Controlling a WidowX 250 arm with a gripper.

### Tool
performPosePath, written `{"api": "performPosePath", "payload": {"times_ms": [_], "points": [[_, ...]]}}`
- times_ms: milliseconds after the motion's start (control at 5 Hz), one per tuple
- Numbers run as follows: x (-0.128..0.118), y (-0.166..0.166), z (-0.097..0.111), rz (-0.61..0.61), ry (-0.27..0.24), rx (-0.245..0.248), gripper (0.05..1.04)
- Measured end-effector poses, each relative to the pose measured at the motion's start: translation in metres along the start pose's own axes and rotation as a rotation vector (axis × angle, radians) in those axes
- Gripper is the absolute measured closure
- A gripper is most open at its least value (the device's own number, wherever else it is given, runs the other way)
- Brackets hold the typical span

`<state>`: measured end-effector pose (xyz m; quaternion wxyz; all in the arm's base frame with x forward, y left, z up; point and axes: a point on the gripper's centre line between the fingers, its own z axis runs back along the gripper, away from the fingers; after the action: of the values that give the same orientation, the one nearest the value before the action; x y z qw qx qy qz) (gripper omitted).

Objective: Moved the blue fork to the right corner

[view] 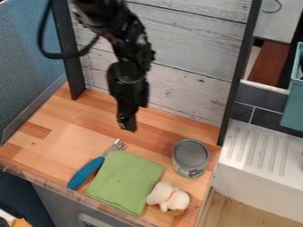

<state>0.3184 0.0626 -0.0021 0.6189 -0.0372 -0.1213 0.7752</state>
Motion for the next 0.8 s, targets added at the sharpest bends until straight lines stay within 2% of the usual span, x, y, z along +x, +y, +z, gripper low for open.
{"api": "performPosePath", "payload": {"times_ms": [200, 400, 600, 800], "points": [[0.016, 0.014, 0.008, 0.229, -0.072, -0.025, 0.084], [0.032, 0.025, 0.006, 0.407, -0.085, -0.006, 0.084], [0.054, 0.034, -0.003, 0.605, -0.078, 0.053, 0.084], [0.068, 0.042, -0.023, 0.67, -0.103, 0.102, 0.084]]}}
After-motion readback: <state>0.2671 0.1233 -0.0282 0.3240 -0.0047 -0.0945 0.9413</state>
